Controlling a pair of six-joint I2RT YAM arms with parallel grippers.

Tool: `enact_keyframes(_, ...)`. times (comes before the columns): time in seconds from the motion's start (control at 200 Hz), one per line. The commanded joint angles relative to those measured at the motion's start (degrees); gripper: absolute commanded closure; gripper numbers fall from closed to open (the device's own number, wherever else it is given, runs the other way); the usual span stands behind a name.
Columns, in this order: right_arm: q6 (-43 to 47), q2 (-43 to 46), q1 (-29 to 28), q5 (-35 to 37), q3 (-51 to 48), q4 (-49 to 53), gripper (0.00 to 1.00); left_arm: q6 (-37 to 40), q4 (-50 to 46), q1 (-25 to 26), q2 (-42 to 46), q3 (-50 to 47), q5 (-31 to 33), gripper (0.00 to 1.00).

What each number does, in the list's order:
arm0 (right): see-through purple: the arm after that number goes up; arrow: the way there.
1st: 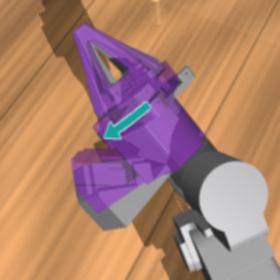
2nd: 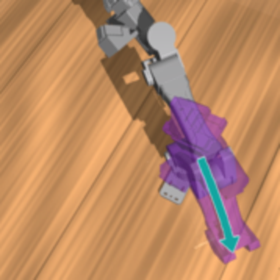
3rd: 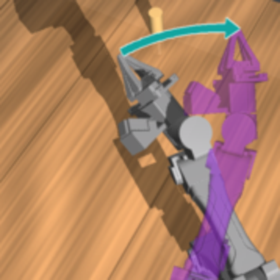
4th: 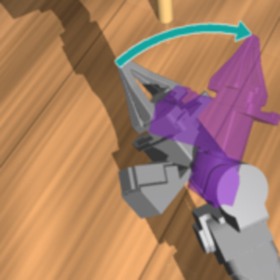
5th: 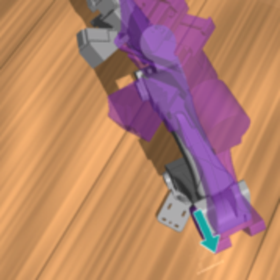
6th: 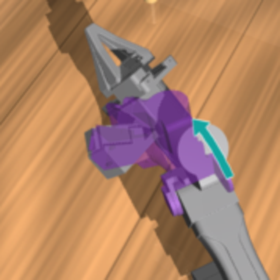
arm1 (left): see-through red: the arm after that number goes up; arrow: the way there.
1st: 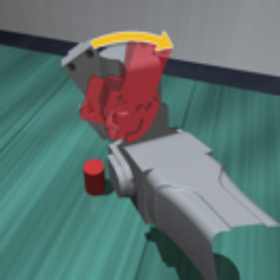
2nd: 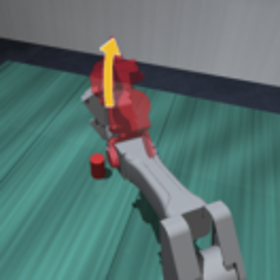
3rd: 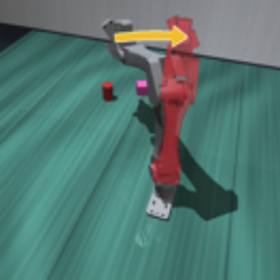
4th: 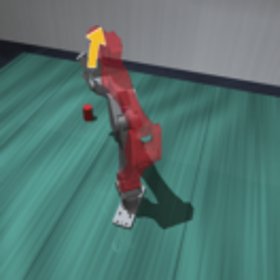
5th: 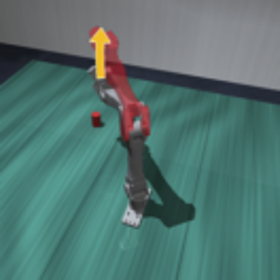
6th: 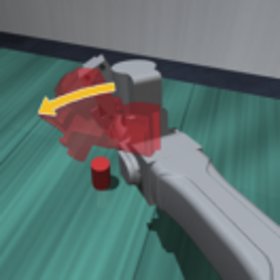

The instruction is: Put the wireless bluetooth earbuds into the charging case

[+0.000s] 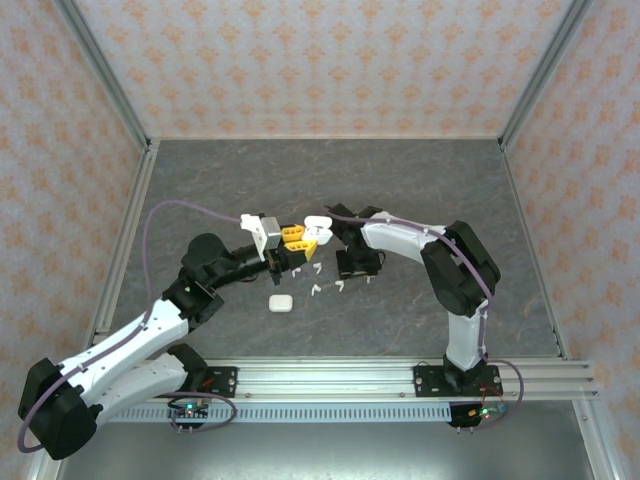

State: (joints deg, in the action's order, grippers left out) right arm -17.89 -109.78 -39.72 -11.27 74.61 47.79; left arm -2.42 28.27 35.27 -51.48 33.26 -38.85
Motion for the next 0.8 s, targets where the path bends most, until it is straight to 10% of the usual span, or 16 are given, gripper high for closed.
enact_keyframes(0.0,0.7,1.4,-0.2,2.8,2.7,2.5,0.52,1.6,0.8,0.1,0.9,-0.3,0.6,1.00)
enact_keyframes(0.796,-0.8,20.4,7.6,-6.3,-20.0,-18.3,0.57,0.6,2.2,0.1,-0.7,0.2,0.2,1.00)
